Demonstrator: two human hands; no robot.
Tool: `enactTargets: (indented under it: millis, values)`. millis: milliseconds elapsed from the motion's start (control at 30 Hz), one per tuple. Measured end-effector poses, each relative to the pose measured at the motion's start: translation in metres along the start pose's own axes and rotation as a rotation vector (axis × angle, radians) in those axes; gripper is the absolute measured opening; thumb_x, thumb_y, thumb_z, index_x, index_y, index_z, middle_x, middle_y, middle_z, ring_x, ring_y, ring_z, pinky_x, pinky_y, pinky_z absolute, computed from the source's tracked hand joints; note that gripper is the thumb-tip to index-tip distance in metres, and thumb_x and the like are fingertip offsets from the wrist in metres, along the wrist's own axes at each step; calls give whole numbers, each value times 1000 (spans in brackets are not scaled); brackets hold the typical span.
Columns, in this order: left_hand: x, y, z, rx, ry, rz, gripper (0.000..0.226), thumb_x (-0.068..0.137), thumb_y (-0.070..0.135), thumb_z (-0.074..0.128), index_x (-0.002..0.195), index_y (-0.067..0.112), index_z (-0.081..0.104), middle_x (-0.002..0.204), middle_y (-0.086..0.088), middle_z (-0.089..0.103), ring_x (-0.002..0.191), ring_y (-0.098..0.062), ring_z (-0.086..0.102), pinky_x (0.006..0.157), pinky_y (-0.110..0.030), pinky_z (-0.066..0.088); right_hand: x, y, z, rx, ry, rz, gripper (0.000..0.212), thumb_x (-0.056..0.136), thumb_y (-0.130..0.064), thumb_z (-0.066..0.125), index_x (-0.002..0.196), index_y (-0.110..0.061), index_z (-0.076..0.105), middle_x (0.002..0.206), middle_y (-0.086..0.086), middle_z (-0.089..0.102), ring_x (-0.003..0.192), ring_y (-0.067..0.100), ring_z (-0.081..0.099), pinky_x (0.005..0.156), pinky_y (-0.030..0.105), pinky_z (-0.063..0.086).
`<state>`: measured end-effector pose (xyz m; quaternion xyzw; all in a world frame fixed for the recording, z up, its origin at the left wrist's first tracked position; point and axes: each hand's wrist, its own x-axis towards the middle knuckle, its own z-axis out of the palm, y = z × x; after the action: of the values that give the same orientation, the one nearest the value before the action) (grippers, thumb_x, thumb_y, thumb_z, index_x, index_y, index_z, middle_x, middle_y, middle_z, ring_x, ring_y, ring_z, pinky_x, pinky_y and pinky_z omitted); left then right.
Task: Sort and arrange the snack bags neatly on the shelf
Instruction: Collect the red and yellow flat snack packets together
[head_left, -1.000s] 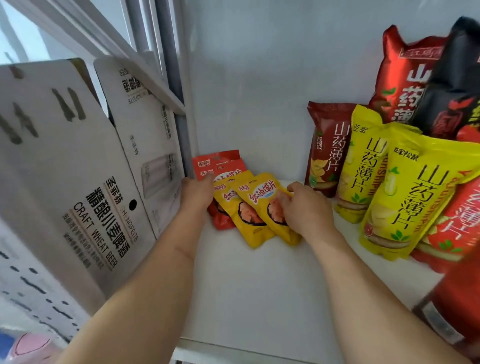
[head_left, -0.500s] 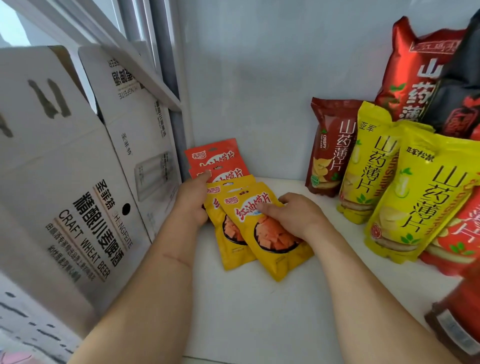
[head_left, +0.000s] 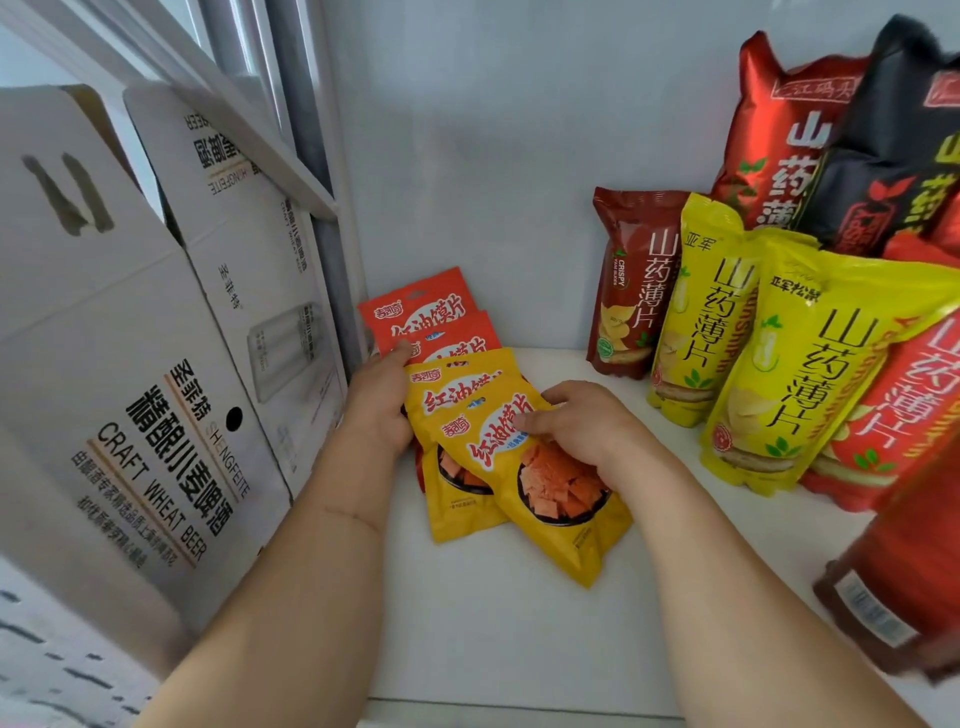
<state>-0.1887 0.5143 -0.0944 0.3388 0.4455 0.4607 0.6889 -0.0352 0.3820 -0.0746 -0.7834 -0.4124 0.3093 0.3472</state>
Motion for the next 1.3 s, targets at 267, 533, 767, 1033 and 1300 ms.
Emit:
enactTargets:
  millis: [267, 533, 767, 1033, 1300]
  values:
    - [-7, -7, 5, -54, -43, 22, 15, 100, 26, 60, 110, 16, 64, 99, -9, 77, 83, -25, 76, 79, -46, 61, -15, 15, -4, 120, 100, 113, 45, 77, -34, 82, 112, -9, 70, 106, 9, 73, 89, 23, 68, 75, 30, 53]
    - [-23, -6, 5, 8, -68, 32, 11, 101, 29, 58, 99, 20, 65, 99, -8, 76, 88, -27, 74, 81, -46, 60, -44, 33, -14, 296, 166, 171, 39, 72, -33, 86, 97, -10, 68, 101, 10, 73, 92, 28, 70, 89, 46, 57]
    - [-58, -8, -2, 113, -99, 65, 15, 101, 32, 57, 94, 20, 64, 95, -5, 76, 80, -22, 74, 77, -40, 60, -82, 55, -24, 484, 158, 182, 16, 81, -22, 79, 89, -10, 71, 90, 11, 76, 84, 31, 73, 86, 54, 57]
    - [-139, -27, -16, 189, -123, 54, 17, 101, 34, 57, 94, 19, 63, 92, -4, 75, 83, -24, 74, 78, -42, 60, -146, 88, -32, 547, 206, 152, 24, 81, -36, 78, 97, -18, 75, 96, 5, 76, 88, 29, 72, 86, 49, 57]
    - [-242, -52, -40, 215, -131, 70, 17, 100, 34, 59, 99, 18, 63, 86, -3, 75, 77, -24, 74, 73, -41, 60, -249, 134, -40, 607, 233, 110, 18, 84, -32, 76, 98, -20, 75, 95, 1, 77, 87, 22, 73, 82, 39, 58]
